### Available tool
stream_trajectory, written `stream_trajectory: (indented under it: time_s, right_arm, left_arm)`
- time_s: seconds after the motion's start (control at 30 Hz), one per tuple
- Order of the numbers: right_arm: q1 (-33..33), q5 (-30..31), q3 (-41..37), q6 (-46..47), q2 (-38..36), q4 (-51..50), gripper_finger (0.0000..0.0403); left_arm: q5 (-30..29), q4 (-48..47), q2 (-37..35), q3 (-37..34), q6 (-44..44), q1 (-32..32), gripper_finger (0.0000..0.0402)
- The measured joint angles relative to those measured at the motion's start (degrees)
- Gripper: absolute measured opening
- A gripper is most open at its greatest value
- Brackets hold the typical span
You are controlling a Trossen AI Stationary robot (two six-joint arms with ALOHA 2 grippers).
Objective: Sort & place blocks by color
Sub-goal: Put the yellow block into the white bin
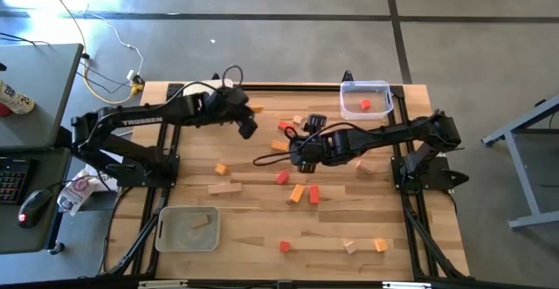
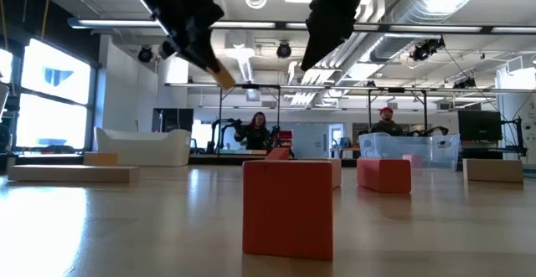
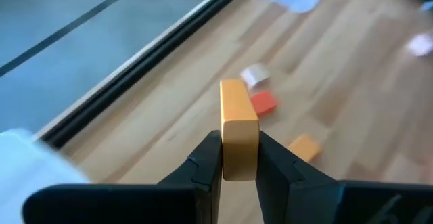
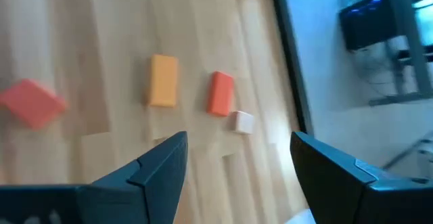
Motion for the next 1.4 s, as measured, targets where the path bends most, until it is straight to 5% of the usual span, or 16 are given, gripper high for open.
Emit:
stream_trajectory:
  time_s: [0.2,0.57,0.87,1.4]
  right_arm:
    - [0.0,-2.55,0.0,3.4,0.0,-0.81,0.0248]
    - [0.0,-21.6,-0.42,10.08,-0.02,-1.79,0.0248]
    - [0.14,-30.14,-0.44,16.78,0.49,-6.18,0.0248]
    - [7.02,-36.79,-0.48,37.01,0.49,-10.85,0.0248]
  left_arm:
    - [-0.31,-7.5,-0.68,-0.04,0.64,7.31,0.0047]
    - [-0.08,-11.33,-0.36,-0.04,2.59,19.67,0.0047]
    - [2.52,-15.22,2.01,-0.04,2.53,24.86,0.0047]
    - [2.33,-15.22,5.55,-0.04,4.39,31.17,0.0071]
